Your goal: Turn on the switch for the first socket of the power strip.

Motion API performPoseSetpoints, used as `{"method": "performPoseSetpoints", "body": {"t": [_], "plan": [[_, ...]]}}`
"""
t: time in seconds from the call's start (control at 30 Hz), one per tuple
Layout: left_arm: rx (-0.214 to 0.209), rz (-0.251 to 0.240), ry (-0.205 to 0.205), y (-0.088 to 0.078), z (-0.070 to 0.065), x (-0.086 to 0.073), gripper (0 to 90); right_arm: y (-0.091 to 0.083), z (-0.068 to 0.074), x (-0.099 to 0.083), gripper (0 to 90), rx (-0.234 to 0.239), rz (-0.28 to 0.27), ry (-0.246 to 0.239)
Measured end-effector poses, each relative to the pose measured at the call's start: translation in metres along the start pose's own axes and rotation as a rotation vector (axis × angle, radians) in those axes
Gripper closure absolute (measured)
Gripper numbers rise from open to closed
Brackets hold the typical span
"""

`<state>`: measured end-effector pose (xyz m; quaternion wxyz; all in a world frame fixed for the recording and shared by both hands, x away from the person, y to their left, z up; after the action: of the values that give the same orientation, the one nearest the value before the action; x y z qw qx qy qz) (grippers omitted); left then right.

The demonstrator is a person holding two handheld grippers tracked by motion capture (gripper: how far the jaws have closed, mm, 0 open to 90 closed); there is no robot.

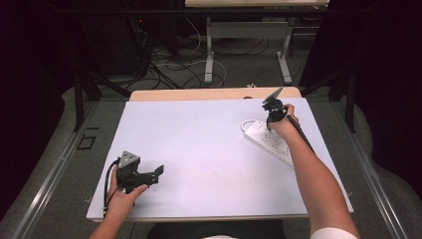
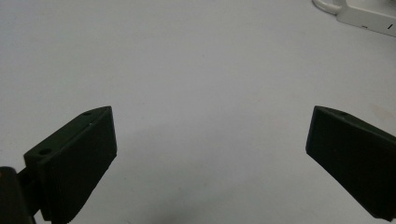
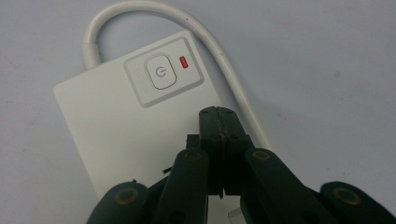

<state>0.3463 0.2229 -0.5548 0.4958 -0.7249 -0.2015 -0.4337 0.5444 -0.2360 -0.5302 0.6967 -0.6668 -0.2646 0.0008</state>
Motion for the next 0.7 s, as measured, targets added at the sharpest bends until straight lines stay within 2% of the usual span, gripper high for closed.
{"method": "performPoseSetpoints", "body": {"t": [0.1, 0.4, 0.57, 0.7], "plan": [[0.0, 0.001, 0.001, 0.0001, 0.0, 0.0, 1.7, 0.0004, 0.0004, -0.0003, 90.0, 0.014, -0.009, 0.004], [-0.002, -0.001, 0.005, 0.0003, -0.0005, 0.0002, 1.7, 0.001, 0.0003, -0.001, 90.0, -0.002, -0.015, 0.011], [-0.003, 0.002, 0.005, 0.0, -0.0009, 0.0, 1.7, 0.0006, -0.0007, -0.0018, 90.0, 0.006, -0.001, 0.011], [-0.002, 0.003, 0.004, 0.0001, -0.0007, -0.0001, 1.7, 0.0023, 0.0, -0.0028, 90.0, 0.005, -0.011, 0.021]]}}
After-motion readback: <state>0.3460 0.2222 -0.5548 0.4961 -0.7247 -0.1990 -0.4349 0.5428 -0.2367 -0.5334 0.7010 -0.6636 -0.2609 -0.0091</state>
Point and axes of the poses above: each handheld gripper's, and its own axes: y roughly forward along the jaws, x roughly out of its top, z roughly to its left, the point moved 3 cm from there along y, roughly forward along the jaws, and after that the axes turned 1 degree about -z, right-handed, at the moved point
